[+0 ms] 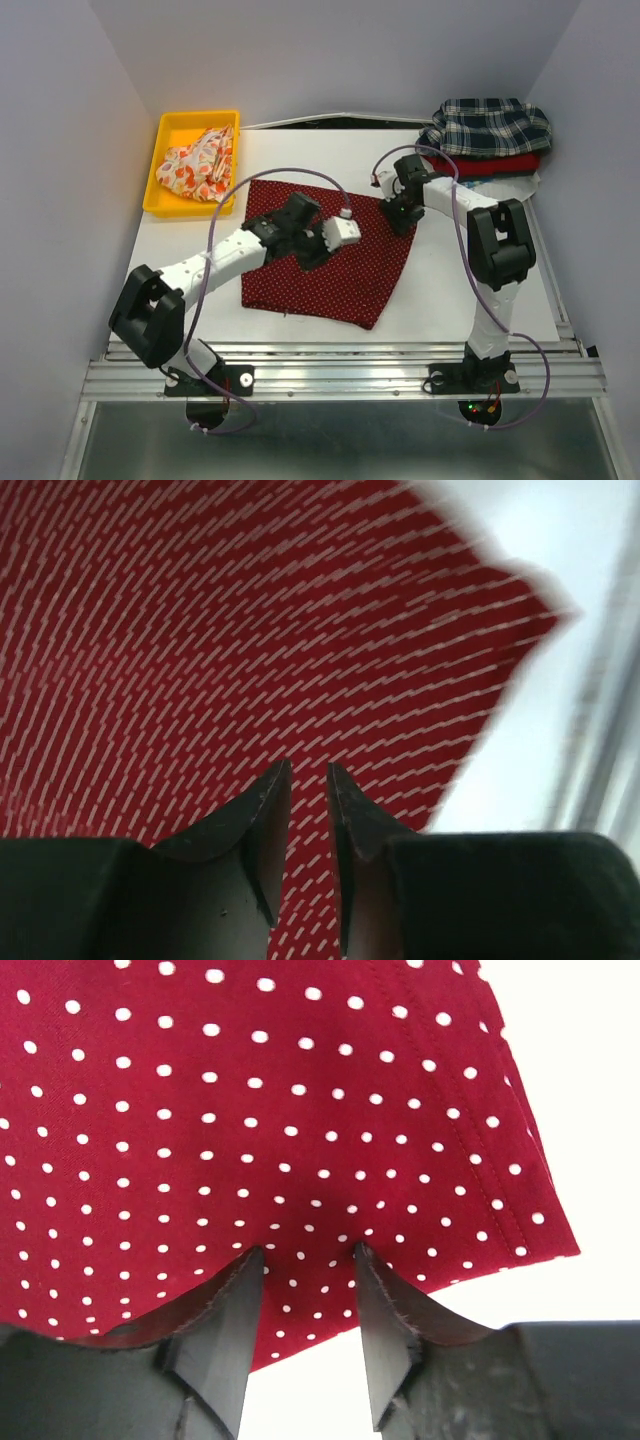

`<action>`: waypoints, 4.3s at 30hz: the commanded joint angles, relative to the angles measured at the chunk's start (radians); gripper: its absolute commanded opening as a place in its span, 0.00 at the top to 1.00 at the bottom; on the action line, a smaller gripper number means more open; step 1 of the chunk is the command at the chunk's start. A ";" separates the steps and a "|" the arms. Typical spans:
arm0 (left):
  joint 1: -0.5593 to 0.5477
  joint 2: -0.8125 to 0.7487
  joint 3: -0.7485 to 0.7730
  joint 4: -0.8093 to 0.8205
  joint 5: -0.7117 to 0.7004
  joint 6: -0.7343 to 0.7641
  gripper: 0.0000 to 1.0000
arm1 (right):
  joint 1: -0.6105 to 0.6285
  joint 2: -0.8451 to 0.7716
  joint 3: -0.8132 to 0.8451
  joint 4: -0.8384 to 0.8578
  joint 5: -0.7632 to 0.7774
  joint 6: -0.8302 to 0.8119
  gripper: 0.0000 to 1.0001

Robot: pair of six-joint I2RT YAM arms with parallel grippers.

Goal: Fold and stack the skirts
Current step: Flatten the skirt out, then fold the skirt

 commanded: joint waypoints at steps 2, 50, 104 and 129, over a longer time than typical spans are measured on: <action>0.319 -0.013 -0.064 -0.106 -0.058 -0.039 0.68 | 0.004 -0.047 -0.152 -0.127 0.090 -0.099 0.55; 0.499 0.340 0.295 -0.124 -0.035 -0.114 0.63 | 0.170 -0.139 -0.154 -0.146 -0.169 -0.021 0.53; 0.606 0.501 0.471 -0.250 -0.068 0.107 0.53 | -0.057 0.211 0.424 -0.178 -0.172 -0.515 0.41; 0.608 0.645 0.545 -0.296 0.007 0.124 0.64 | -0.057 0.257 0.414 -0.166 -0.099 -0.504 0.99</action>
